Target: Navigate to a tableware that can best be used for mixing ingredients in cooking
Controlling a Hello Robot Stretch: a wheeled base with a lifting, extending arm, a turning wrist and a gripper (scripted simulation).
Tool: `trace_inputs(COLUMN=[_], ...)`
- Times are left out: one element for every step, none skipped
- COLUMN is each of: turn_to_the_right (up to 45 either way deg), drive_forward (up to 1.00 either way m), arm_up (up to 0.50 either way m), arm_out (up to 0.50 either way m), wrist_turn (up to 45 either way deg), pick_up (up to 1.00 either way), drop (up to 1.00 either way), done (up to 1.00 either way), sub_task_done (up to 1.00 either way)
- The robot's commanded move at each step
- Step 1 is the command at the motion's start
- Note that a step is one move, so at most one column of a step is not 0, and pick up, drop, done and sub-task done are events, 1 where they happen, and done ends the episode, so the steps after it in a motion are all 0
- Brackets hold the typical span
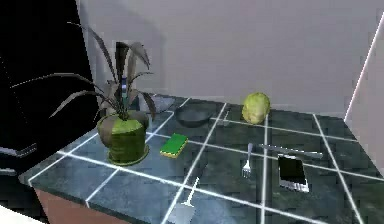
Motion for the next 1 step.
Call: trace_inputs(turn_to_the_right=[0.0], drive_forward=[0.0], arm_up=[0.0], arm_out=[0.0], wrist_turn=[0.0], pick_up=[0.0], drop=[0.0], done=[1.0], sub_task_done=[0.0])
